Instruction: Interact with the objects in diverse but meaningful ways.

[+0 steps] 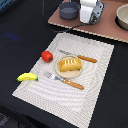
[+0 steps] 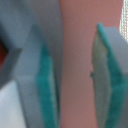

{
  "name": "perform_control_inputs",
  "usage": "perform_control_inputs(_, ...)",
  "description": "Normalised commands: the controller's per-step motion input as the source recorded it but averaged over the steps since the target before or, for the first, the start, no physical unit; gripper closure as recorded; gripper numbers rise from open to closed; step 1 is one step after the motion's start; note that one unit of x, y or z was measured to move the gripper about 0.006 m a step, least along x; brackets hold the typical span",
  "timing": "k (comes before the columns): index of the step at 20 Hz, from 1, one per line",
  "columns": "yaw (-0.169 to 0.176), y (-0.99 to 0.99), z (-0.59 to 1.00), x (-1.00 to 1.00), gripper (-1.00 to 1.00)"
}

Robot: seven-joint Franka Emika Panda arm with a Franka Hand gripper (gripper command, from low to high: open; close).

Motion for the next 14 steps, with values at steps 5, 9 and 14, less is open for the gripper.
perform_control_inputs(5, 0.0, 0.08, 0.0, 0.1, 1.0)
perform_control_inputs(9, 0.017, 0.09, 0.43, 0.05, 1.0)
perform_control_inputs(14, 0.078, 0.04, 0.98, -0.22, 1.0)
